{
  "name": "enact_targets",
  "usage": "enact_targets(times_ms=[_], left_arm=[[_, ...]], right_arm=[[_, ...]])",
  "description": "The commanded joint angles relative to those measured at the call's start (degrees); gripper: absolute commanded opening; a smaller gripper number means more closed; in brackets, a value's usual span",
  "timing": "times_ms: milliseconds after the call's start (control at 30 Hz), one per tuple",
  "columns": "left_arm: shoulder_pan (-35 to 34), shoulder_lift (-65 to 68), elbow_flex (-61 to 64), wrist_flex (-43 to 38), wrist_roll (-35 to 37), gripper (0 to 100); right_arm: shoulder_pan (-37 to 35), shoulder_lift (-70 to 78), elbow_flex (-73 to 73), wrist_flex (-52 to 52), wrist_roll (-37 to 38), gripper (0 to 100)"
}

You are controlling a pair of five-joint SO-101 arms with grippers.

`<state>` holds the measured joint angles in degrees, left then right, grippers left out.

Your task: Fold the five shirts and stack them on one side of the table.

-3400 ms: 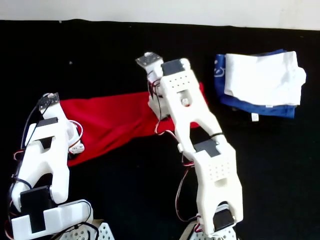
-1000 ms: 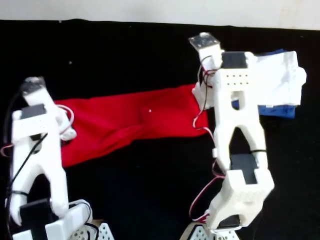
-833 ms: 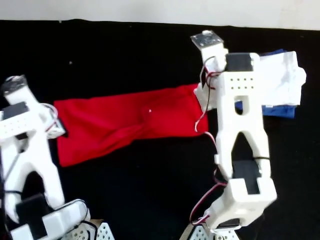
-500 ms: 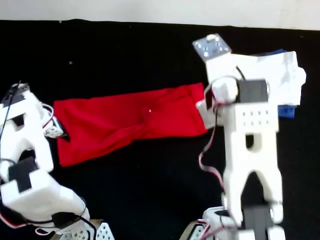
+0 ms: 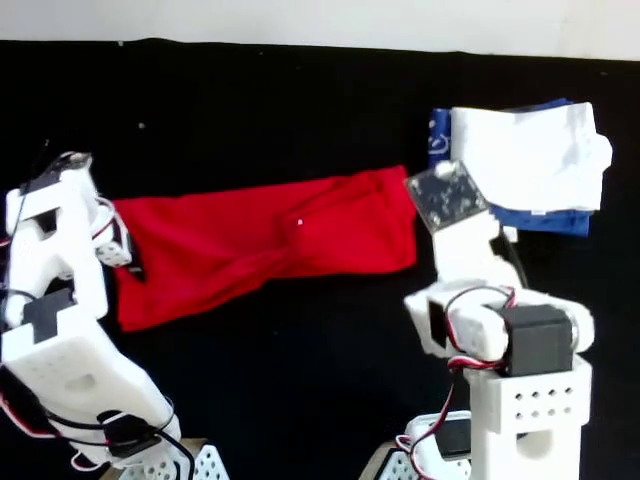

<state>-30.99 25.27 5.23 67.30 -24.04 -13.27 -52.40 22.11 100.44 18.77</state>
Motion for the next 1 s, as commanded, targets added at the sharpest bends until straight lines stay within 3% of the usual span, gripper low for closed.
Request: enact_targets(times_ms=[0,200,467,733,967], left_arm=[[-1.0,2.8,-4.7,1.7,-2.4,3],[-12.1,7.7,-14.3,3.5,-11.9,1],[-23.6,14.5,-36.1,13.6,-19.2,1],[-19.6,17.3,-51.4,33.8,-19.5,1],[-10.8,8.0,-45.2,34.1,-14.2,1]], right_arm=[[-0.3,-3.1,2.6,0.4,0.3,0.6],[-0.3,-4.7,3.2,0.4,0.3,0.6],[-0.3,-4.9,13.8,-6.1,0.2,0.6],[3.0,-4.5,32.2,-24.1,0.4,0.6],[15.9,-4.4,48.3,-42.9,0.6,0.6]])
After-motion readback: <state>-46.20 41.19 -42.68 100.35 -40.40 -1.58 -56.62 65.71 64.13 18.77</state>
